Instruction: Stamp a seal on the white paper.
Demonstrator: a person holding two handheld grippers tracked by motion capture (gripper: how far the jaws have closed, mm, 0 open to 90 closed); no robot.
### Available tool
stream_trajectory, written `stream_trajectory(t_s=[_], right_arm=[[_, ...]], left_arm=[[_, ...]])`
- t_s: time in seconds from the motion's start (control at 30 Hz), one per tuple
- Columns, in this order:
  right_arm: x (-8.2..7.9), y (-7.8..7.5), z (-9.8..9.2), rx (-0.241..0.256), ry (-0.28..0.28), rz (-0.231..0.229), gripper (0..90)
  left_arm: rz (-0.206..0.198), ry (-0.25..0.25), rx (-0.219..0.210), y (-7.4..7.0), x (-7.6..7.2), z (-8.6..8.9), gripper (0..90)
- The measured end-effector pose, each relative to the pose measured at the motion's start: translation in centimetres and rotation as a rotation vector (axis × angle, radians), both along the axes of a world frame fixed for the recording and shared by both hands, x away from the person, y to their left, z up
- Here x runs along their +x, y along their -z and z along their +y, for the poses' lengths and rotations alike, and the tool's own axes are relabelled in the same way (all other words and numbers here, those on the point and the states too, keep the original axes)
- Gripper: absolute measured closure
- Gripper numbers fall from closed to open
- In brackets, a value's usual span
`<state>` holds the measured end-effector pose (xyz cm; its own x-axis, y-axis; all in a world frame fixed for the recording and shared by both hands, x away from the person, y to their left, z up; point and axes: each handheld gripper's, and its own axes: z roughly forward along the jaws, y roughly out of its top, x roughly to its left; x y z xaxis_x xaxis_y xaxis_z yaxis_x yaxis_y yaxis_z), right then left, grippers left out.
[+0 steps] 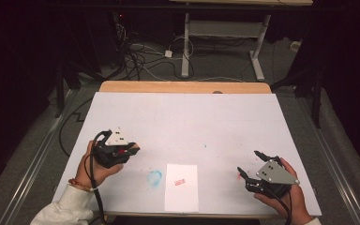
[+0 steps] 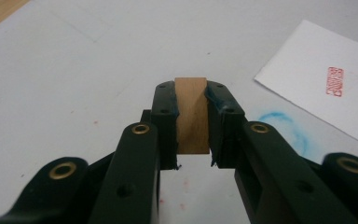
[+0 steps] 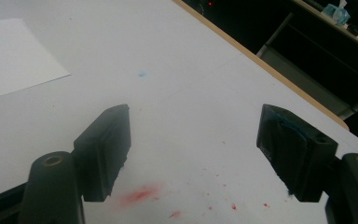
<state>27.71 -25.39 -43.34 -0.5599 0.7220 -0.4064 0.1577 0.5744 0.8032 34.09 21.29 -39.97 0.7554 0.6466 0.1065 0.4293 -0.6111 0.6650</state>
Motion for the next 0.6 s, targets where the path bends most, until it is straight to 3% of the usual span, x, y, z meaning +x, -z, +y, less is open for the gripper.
stream_trajectory(t_s=[0.2, 0.5, 0.6], right_arm=[[0.0, 0.0, 0.0, 0.002, 0.002, -0.001, 26.4], [0.0, 0.0, 0.0, -0.002, -0.002, 0.002, 26.4], [0.0, 0.1, 0.0, -0.003, -0.001, 0.005, 26.4]], left_arm=[[0.016, -0.052, -0.021, 0.2, 0.4, 2.0, 73.5], [0.066, -0.097, -0.005, 1.6, 0.8, 3.6, 73.4], [0.083, -0.115, 0.019, 2.3, 1.1, 4.0, 73.4]])
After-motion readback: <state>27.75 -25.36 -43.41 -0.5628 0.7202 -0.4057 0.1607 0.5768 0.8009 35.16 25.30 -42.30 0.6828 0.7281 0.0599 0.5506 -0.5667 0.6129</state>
